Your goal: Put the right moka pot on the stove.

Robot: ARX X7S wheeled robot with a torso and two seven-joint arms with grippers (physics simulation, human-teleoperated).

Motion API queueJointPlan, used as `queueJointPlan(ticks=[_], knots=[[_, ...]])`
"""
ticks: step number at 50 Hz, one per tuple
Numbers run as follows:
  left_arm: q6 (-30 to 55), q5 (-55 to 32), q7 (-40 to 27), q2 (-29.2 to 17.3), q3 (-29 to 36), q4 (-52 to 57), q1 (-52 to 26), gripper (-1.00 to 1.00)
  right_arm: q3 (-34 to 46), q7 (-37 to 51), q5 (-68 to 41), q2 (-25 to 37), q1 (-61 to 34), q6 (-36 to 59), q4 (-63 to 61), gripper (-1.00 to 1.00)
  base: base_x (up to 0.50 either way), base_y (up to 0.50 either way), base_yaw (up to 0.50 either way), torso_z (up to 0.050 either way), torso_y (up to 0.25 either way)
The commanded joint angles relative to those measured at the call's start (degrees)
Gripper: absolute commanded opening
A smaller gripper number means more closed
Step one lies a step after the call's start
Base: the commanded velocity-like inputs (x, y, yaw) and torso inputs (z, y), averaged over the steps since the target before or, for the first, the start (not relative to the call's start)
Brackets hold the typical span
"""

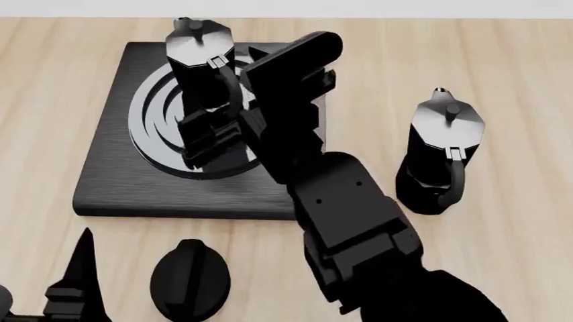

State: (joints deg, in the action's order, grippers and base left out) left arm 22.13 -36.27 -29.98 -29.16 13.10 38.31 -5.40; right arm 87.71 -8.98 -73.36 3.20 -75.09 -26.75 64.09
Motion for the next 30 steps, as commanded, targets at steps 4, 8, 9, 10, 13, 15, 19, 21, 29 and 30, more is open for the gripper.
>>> queueJointPlan(ticks=[4, 8, 9, 10, 13, 15, 19, 21, 29, 30], knots=[[-0.33, 0.07, -0.57, 0.17, -0.25, -0.35, -0.02, 1.00, 3.74, 18.87, 5.09, 14.67, -5.51, 3.89, -30.12, 1.00, 0.00, 0.00, 0.00, 0.000, 0.000], [-0.55, 0.48, -0.34, 0.20, 0.15, -0.67, 0.09, 1.00, 4.54, 24.57, 6.41, 20.14, -8.02, 5.75, -40.25, 1.00, 0.00, 0.00, 0.00, 0.000, 0.000], [-0.23, 0.28, -0.55, 0.14, 0.07, -0.52, -0.07, 1.00, 4.70, 26.05, 6.99, 21.26, -8.56, 6.00, -42.30, 1.00, 0.00, 0.00, 0.00, 0.000, 0.000], [-0.24, 0.25, -0.58, 0.11, 0.04, -0.47, -0.07, 1.00, 4.78, 27.00, 7.14, 22.37, -8.98, 6.31, -44.31, 1.00, 0.00, 0.00, 0.00, 0.000, 0.000], [-0.33, 0.18, -0.81, 0.11, -0.16, -0.36, 0.00, 1.00, 5.27, 30.43, 7.92, 26.16, -10.40, 7.57, -51.43, 1.00, 0.00, 0.00, 0.00, 0.000, 0.000], [-0.32, 0.14, -0.97, 0.10, -0.24, -0.29, 0.08, 1.00, 5.67, 32.74, 8.37, 28.81, -11.23, 8.56, -56.00, 1.00, 0.00, 0.00, 0.00, 0.000, 0.000], [-0.61, 0.11, -0.82, 0.08, -0.25, -0.36, 0.22, 1.00, 6.59, 37.37, 10.27, 34.29, -12.66, 10.20, -64.96, 1.00, 0.00, 0.00, 0.00, 0.000, 0.000], [-0.59, 0.04, -0.79, -0.04, -0.22, -0.18, 0.33, 1.00, 6.78, 40.16, 10.79, 37.56, -13.50, 11.11, -70.14, 1.00, 0.00, 0.00, 0.00, 0.000, 0.000], [-0.67, 0.14, -0.75, -0.12, -0.05, -0.32, 0.30, 1.00, 7.57, 49.39, 13.41, 48.41, -15.45, 14.19, -86.60, 1.00, 0.00, 0.00, 0.00, 0.000, 0.000], [-0.73, 0.12, -0.71, -0.09, -0.06, -0.42, 0.26, 1.00, 7.76, 49.93, 13.87, 49.36, -15.58, 14.57, -87.98, 1.00, 0.00, 0.00, 0.00, 0.000, 0.000]])
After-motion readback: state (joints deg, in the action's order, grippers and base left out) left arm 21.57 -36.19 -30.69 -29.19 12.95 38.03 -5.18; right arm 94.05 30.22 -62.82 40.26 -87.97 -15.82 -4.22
